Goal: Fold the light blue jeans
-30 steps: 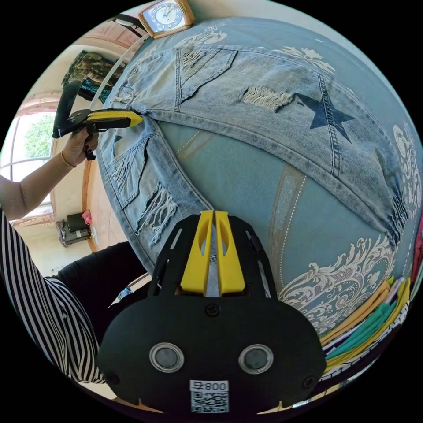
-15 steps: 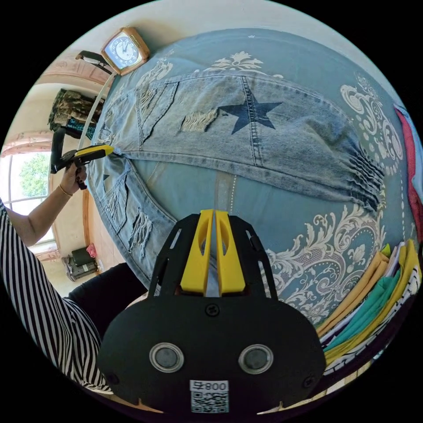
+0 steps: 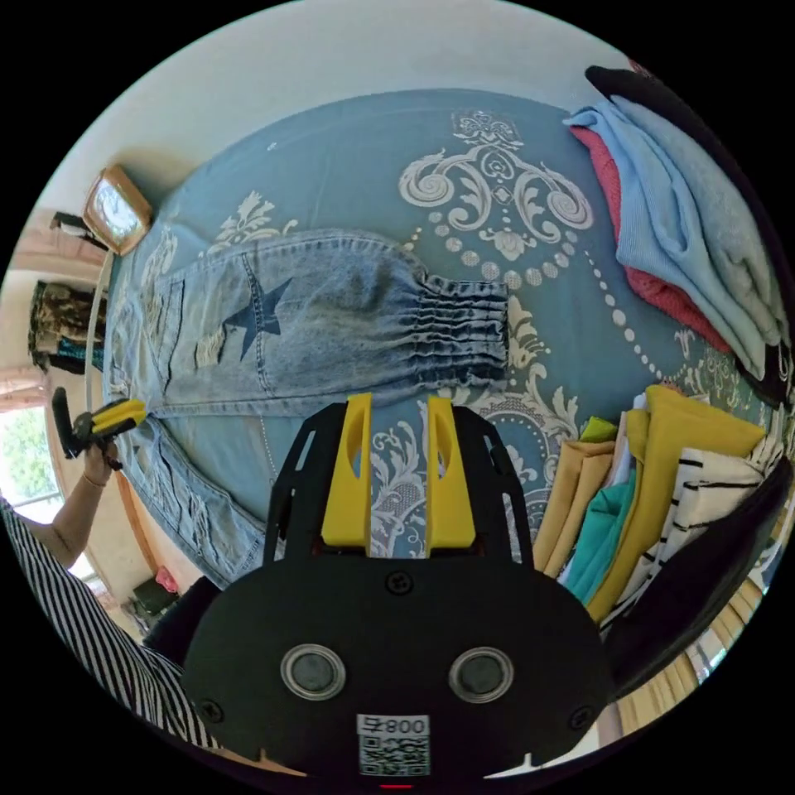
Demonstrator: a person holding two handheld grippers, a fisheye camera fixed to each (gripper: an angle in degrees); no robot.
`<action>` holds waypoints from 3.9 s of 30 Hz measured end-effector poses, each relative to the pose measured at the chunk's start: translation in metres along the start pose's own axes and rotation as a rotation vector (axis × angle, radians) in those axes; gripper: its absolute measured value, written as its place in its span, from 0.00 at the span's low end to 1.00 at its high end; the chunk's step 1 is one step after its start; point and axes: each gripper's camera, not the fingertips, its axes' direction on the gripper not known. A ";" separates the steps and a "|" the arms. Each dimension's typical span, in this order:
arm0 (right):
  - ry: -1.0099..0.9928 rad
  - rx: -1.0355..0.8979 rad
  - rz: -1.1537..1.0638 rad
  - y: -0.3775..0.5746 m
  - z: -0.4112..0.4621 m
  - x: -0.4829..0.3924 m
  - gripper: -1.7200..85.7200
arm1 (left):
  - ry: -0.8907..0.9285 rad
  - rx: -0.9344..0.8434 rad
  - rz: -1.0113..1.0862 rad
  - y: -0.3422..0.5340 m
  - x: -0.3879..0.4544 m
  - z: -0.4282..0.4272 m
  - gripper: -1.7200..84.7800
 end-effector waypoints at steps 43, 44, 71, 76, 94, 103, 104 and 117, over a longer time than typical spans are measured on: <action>0.115 -0.069 -0.696 -0.190 0.122 -0.182 0.09 | -0.480 -0.369 0.115 -0.203 -0.066 -0.071 0.11; 0.131 -0.077 -0.695 -0.192 0.128 -0.185 0.10 | -0.492 -0.370 0.120 -0.204 -0.065 -0.071 0.11; 0.239 -0.184 -0.779 -0.199 0.215 -0.229 0.12 | -0.373 -0.390 0.327 -0.184 -0.034 -0.057 0.11; 0.229 -0.215 -0.802 -0.189 0.221 -0.233 0.10 | -0.376 -0.374 0.305 -0.171 -0.028 -0.050 0.08; 0.205 -0.162 -0.779 -0.055 0.167 -0.243 0.02 | -0.497 -0.186 0.215 -0.074 0.031 -0.071 0.03; 0.098 -0.168 -0.701 0.075 0.123 -0.235 0.02 | -0.477 -0.110 0.110 0.020 0.071 -0.080 0.02; 0.072 -0.182 -0.685 0.092 0.120 -0.233 0.02 | -0.475 -0.110 0.089 0.032 0.075 -0.078 0.02; -0.130 -0.376 -0.526 0.251 0.114 -0.202 0.02 | -0.350 -0.398 -0.142 0.125 0.069 0.020 0.02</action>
